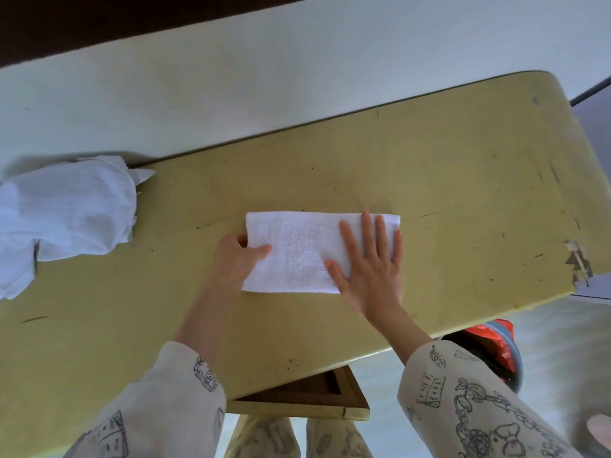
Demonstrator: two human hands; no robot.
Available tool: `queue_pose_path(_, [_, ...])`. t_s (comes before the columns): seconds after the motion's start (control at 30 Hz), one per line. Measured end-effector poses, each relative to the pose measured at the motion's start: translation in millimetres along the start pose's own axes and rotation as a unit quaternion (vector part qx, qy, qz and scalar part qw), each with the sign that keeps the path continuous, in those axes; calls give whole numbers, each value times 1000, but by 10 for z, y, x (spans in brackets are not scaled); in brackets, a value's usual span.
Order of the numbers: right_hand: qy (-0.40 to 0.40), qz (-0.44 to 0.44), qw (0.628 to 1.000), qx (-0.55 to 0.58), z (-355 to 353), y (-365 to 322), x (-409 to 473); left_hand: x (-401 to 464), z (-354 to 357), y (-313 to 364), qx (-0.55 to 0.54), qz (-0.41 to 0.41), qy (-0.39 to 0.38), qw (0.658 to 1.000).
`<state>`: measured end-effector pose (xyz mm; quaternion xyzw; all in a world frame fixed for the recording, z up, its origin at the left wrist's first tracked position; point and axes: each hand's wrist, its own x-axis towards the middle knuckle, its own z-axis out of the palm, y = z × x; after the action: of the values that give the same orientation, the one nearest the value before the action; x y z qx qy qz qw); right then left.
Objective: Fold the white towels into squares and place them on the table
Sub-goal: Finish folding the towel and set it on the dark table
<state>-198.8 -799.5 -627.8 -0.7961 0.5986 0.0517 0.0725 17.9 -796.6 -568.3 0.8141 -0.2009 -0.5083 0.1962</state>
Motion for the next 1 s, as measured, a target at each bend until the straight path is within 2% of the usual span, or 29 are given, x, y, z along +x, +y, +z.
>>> queue_pose_path(0.1, [2,-1,1000,2,0,-4,7,-36,20,-16,-2,52,4,999])
queue_pose_path(0.33, [-28,-7,999,23,-49,-2,13,-184,91,-52,-64,112,121,984])
queue_pose_path(0.43, [-20,-11,989,145,-229,44,4,-279,156,74,-74,148,158,973])
queue_pose_path(0.5, [2,11,952,305,-383,113,-47,-374,254,189,-54,197,177,963])
queue_pose_path(0.6, [73,106,885,447,-576,281,-138,-527,522,348,-12,263,161,951])
queue_pose_path(0.7, [1,233,783,577,-672,420,-124,-601,869,438,38,300,121,946])
queue_pose_path(0.73, [-16,249,769,589,-659,465,-111,-604,982,454,53,306,112,944])
queue_pose_path(0.87, [-75,258,752,602,-586,528,-65,-553,1322,461,117,299,74,944])
queue_pose_path(1.0, [-100,276,740,606,-561,569,-29,-532,1502,412,154,290,35,944])
